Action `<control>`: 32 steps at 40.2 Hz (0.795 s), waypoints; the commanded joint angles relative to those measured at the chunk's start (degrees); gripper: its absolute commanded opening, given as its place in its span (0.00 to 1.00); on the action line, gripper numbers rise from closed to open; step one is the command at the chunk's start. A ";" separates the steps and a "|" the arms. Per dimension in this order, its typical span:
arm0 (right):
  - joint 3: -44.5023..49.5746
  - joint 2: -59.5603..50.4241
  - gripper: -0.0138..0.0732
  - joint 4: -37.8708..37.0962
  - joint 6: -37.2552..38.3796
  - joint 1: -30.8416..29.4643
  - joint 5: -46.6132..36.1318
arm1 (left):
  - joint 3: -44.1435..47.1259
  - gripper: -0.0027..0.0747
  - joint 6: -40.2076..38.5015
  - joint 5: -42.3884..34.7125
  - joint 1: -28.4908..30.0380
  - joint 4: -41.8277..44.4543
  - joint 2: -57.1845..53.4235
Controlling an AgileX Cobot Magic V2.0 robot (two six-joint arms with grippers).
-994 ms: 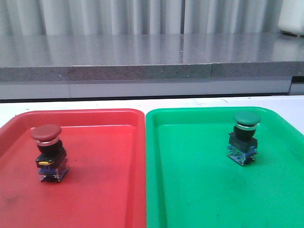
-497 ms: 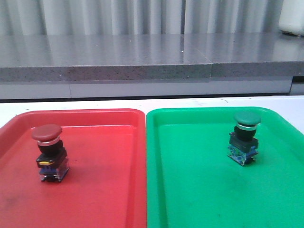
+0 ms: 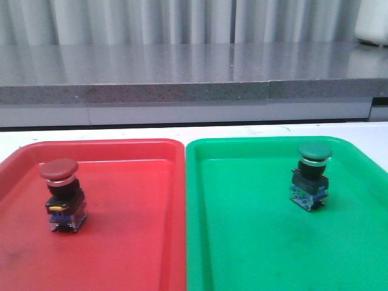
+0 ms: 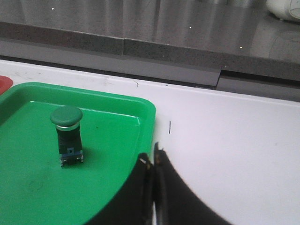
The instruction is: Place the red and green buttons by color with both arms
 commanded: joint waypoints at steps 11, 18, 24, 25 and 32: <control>2.74 -2.24 0.08 -0.02 -0.35 -0.59 -10.77 | 1.37 0.01 -0.28 -5.01 0.14 -0.59 -0.85; 2.74 -2.24 0.08 -0.07 -0.35 -0.65 -10.91 | 1.37 0.01 -0.28 -5.01 0.14 -0.59 -0.85; 2.74 -2.30 0.08 0.13 3.87 -0.65 -11.93 | 1.37 0.01 -0.28 -5.01 0.14 -0.59 -0.85; 2.74 -2.30 0.08 -0.27 5.26 -0.65 -11.93 | 1.37 0.01 -0.28 -5.01 0.14 -0.59 -0.85; 2.79 -2.30 0.08 -1.64 8.11 -0.65 -12.13 | 1.37 0.01 -0.28 -5.01 0.14 -0.59 -0.85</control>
